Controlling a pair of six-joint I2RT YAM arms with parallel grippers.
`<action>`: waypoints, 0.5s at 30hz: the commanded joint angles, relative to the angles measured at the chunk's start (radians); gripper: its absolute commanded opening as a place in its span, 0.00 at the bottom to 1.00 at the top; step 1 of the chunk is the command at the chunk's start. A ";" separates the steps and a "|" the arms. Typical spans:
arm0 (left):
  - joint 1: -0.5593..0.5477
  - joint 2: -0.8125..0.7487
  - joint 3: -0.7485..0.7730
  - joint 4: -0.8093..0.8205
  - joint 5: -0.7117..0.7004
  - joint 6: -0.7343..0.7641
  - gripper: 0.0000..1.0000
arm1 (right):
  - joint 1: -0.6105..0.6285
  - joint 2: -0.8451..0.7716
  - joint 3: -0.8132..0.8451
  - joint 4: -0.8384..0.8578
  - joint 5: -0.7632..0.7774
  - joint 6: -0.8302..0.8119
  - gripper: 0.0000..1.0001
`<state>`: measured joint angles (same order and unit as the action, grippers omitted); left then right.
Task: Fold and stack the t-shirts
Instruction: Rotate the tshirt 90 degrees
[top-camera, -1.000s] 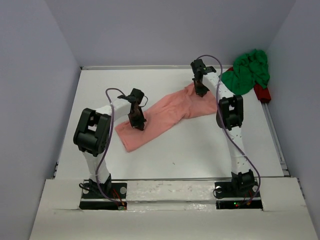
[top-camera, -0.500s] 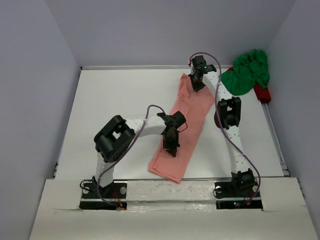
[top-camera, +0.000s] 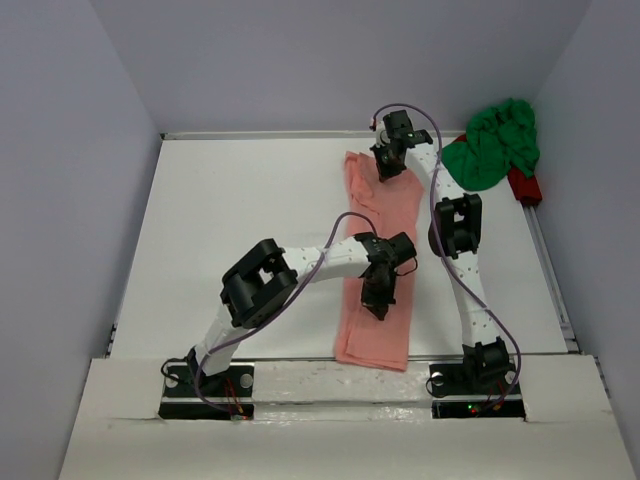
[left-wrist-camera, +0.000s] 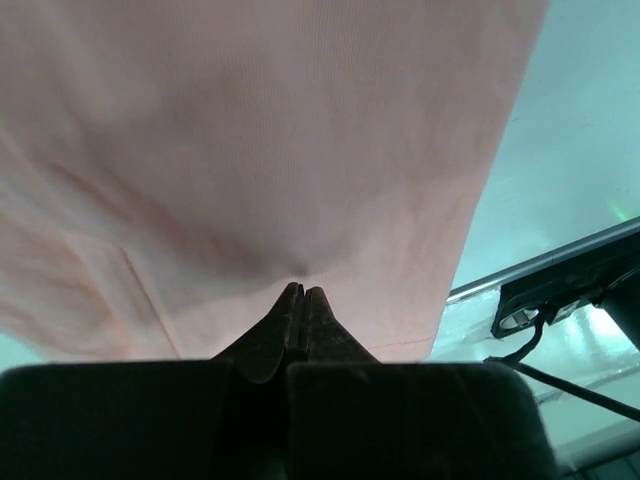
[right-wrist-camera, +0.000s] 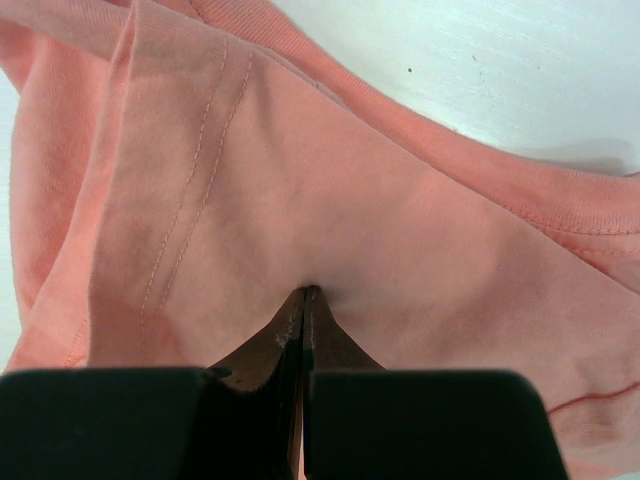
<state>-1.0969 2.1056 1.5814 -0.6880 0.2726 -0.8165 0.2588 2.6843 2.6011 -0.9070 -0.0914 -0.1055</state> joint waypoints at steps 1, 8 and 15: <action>0.005 -0.093 0.092 -0.097 -0.140 0.025 0.00 | -0.003 -0.063 -0.007 0.071 -0.025 -0.008 0.00; 0.008 -0.167 0.195 -0.202 -0.442 0.030 0.00 | 0.007 -0.197 -0.059 0.068 0.053 0.029 0.00; 0.145 -0.162 0.288 -0.220 -0.490 0.147 0.00 | 0.007 -0.339 -0.251 0.042 0.237 0.087 0.00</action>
<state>-1.0569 1.9888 1.8210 -0.8810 -0.1356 -0.7624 0.2623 2.4573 2.4325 -0.8814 0.0105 -0.0628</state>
